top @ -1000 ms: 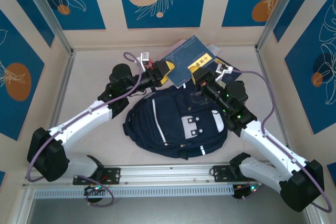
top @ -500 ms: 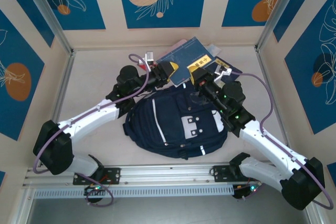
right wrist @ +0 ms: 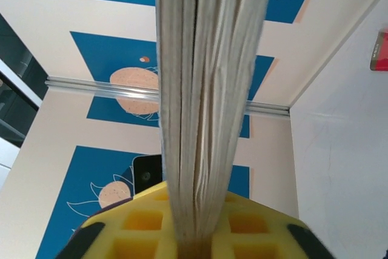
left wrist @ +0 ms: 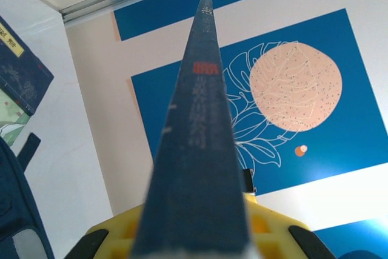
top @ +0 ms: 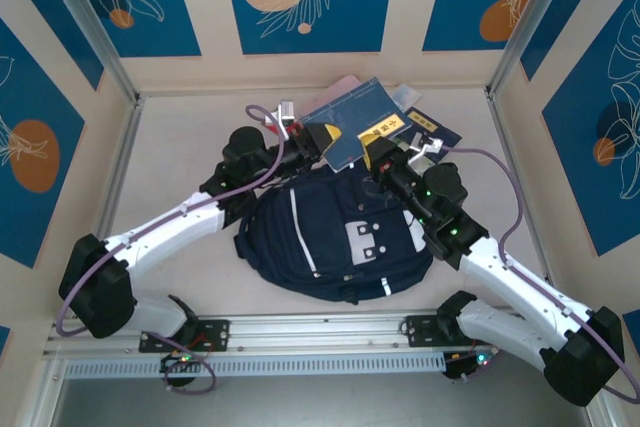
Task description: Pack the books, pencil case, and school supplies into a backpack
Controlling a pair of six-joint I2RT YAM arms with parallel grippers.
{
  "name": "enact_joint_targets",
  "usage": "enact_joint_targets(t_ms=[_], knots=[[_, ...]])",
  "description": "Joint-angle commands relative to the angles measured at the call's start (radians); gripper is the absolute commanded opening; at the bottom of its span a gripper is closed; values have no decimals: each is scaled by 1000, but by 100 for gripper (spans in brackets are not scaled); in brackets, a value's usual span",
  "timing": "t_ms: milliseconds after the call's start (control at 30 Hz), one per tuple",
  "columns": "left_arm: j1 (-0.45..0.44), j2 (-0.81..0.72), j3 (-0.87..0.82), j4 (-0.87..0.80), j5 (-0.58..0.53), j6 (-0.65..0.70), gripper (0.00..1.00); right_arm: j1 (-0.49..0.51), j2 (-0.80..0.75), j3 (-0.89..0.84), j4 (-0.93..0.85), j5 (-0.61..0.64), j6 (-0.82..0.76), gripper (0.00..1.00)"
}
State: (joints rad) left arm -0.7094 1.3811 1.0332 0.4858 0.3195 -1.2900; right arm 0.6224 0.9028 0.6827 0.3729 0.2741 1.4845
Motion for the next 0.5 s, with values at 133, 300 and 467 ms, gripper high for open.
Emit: enact_joint_targets(t_ms=[133, 300, 467], knots=[[15, -100, 116, -247, -63, 192, 0, -50, -107, -12, -234, 12, -35, 47], [22, -198, 200, -630, -122, 406, 0, -135, -186, 37, -470, -102, -158, 52], [23, -278, 216, -907, -205, 501, 0, -155, -134, 188, -776, -260, -366, 53]])
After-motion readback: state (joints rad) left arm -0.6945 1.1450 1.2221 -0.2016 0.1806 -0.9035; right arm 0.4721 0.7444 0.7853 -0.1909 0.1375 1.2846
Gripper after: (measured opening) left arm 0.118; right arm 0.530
